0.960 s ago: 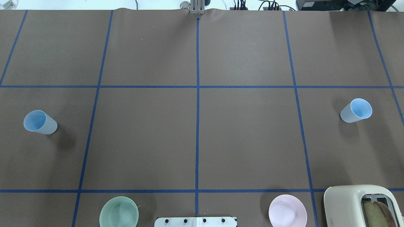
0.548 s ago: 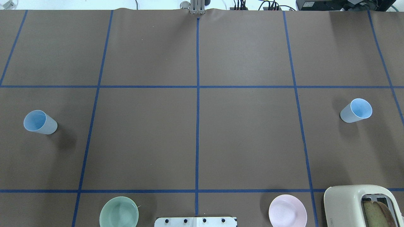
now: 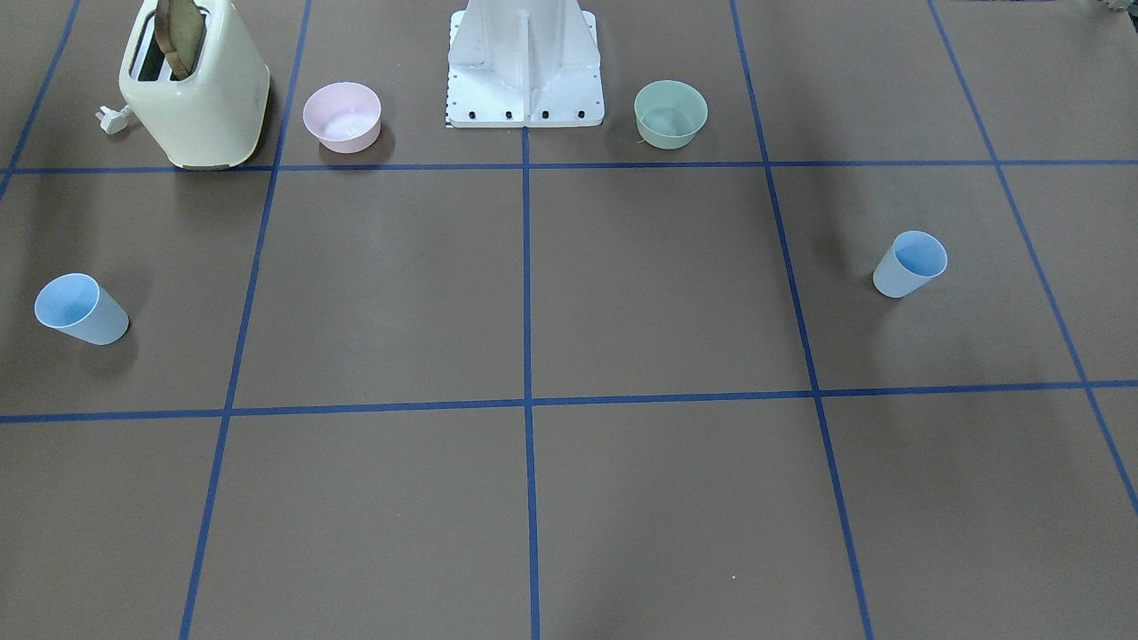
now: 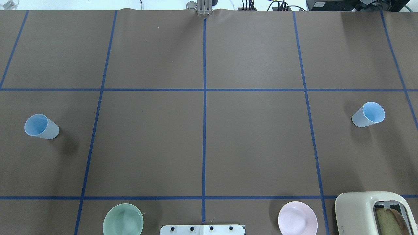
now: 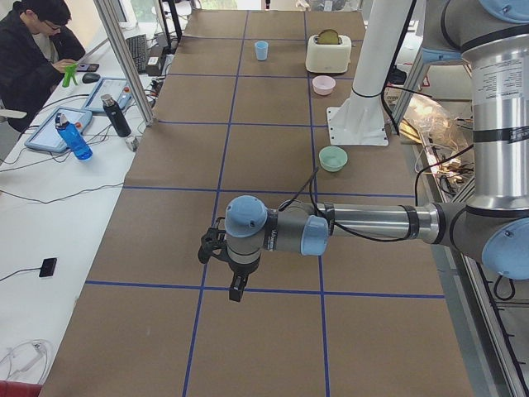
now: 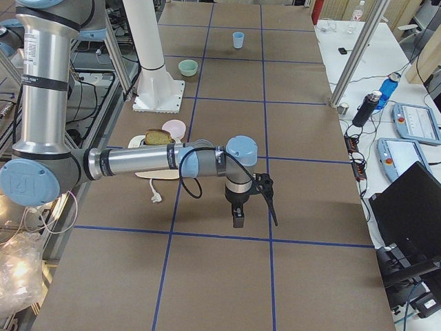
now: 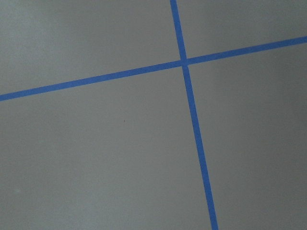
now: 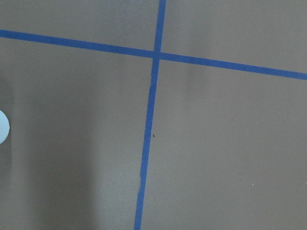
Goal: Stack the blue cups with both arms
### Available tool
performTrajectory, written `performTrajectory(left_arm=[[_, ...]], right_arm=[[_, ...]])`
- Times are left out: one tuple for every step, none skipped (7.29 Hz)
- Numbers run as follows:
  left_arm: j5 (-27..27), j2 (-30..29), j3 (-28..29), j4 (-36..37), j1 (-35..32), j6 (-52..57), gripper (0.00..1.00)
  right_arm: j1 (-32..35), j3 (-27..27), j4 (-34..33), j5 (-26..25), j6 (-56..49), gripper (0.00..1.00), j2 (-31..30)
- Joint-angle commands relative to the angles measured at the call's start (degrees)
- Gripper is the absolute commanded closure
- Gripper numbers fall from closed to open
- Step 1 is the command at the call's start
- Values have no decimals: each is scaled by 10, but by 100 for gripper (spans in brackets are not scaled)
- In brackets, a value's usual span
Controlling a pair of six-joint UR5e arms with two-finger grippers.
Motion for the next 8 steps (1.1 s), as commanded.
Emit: performTrajectory(left_arm=[[3, -8, -3, -90, 0, -5, 1], [8, -24, 10, -159, 0, -5, 1], [2, -38, 28, -177, 0, -3, 1], [1, -39, 29, -205, 0, -1, 1], [1, -40, 38, -229, 0, -5, 1], [-1, -43, 37, -239, 8, -65, 1], [-1, -52, 29, -246, 70, -157, 1], [2, -52, 27, -260, 123, -262, 1]], right_arm=[[-1, 1, 37, -3, 2, 0, 40], [0, -2, 90, -1, 3, 0, 50], [-1, -18, 126, 0, 5, 0, 54], [0, -27, 140, 0, 3, 0, 54], [-1, -33, 149, 2, 3, 0, 55], [-1, -29, 164, 2, 28, 0, 55], [-13, -27, 165, 2, 76, 0, 55], [-32, -26, 166, 0, 98, 0, 55]])
